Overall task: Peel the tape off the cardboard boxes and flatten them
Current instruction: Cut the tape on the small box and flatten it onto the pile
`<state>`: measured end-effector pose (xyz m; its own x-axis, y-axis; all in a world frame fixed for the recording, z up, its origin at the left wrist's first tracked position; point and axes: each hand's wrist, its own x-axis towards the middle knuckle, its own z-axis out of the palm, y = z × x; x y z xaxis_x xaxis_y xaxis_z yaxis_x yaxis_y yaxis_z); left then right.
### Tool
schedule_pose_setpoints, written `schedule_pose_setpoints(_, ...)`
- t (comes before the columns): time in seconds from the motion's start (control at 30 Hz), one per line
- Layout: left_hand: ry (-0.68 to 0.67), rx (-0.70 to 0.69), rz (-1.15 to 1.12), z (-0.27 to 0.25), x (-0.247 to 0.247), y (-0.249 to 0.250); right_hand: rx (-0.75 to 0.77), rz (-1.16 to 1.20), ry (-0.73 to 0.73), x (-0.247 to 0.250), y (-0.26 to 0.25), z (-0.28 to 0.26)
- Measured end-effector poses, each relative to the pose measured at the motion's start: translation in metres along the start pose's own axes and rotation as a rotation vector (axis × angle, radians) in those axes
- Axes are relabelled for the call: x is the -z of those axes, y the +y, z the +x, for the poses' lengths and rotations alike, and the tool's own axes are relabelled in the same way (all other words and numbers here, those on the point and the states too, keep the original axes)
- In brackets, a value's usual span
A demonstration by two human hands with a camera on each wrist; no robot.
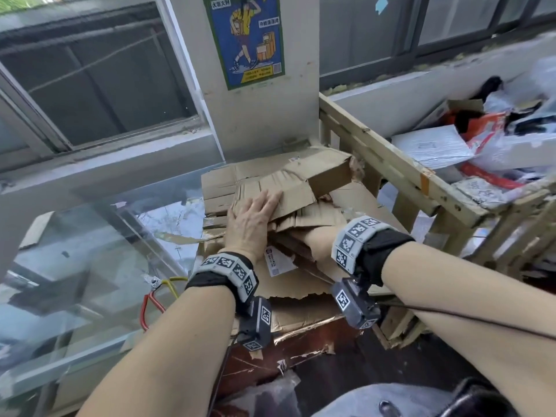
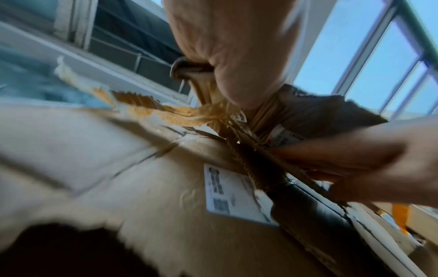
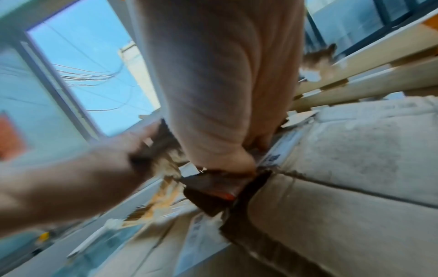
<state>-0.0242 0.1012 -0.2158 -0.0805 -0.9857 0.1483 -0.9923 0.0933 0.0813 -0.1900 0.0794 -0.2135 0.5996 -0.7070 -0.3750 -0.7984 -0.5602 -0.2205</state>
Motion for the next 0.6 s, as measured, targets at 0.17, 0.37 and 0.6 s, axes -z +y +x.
schedule_pose_setpoints(0.17,-0.142,0.014,-0.040,-0.010,-0.010,-0.002,-0.040,0.107,-0.460,0.040,-0.011,-0.024)
schedule_pose_setpoints(0.37,-0.341,-0.030,-0.066,-0.016,-0.007,-0.001,-0.047,0.648,-0.057,0.090,-0.003,-0.033)
schedule_pose_setpoints(0.6,-0.362,-0.008,-0.205,-0.027,-0.002,-0.001,-0.581,0.366,0.409,0.060,0.053,0.007)
